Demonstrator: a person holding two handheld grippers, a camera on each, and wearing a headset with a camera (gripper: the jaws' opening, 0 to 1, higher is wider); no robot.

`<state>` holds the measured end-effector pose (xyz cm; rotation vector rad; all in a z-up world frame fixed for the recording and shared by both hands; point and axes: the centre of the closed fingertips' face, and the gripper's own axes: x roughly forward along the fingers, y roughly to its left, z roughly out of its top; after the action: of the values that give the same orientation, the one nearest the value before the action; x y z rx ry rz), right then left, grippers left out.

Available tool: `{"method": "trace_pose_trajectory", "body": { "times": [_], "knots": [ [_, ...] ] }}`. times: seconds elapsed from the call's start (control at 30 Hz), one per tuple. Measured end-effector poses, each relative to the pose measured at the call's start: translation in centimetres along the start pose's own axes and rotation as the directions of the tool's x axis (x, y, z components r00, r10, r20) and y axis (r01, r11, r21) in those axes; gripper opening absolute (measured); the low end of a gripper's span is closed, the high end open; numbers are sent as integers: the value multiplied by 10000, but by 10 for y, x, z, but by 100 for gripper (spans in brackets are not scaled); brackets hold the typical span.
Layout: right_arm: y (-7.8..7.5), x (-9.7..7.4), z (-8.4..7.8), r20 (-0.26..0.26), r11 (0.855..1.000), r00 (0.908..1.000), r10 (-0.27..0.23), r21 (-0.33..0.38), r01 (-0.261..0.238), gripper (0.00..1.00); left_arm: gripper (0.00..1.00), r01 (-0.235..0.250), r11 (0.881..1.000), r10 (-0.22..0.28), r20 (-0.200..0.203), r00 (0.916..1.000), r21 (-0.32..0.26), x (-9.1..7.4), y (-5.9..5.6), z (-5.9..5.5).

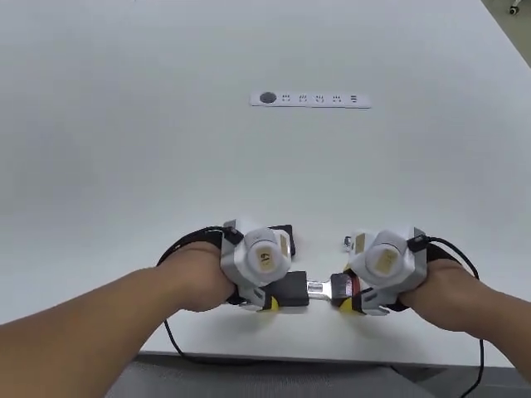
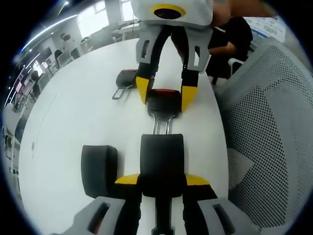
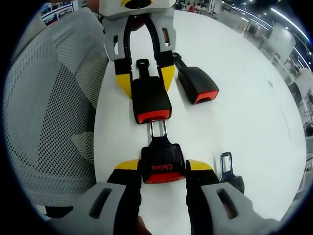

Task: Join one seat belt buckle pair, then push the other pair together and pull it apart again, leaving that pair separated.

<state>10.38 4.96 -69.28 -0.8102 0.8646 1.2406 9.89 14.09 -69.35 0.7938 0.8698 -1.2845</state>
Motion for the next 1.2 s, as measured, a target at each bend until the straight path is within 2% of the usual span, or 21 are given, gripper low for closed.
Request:
{"method": "trace_pose_trajectory", "body": {
  "times": [0.2,0.37,0.63,0.77,0.93,1.0,1.2],
  "knots": [
    [5,3,5,224,9998,9997,40,-204,-36,34,33,17,10000,-17,-19,10000,7,-1,-2,1],
    [5,6,12,449,9999,9989,146,-85,-142,34,32,-18,10000,18,-33,10000,0,-1,-3,1],
    [5,8,11,329,9996,9992,233,-183,-227,33,32,147,9999,-147,89,9999,-54,-1,-5,2],
    [8,10,15,146,9993,9996,240,-273,-236,33,32,186,9998,-185,42,9998,-61,-1,-4,1],
    [8,13,19,59,9992,9995,298,-250,-296,32,32,202,9998,-201,190,9996,-40,-2,-4,0],
    [6,14,21,179,9992,9993,327,-244,-323,32,32,225,9997,-225,222,9995,-16,-1,-3,1],
    [9,19,31,71,9985,9991,428,-343,-426,32,31,245,9996,-245,25,9997,172,-1,-2,1]
  ]
}}
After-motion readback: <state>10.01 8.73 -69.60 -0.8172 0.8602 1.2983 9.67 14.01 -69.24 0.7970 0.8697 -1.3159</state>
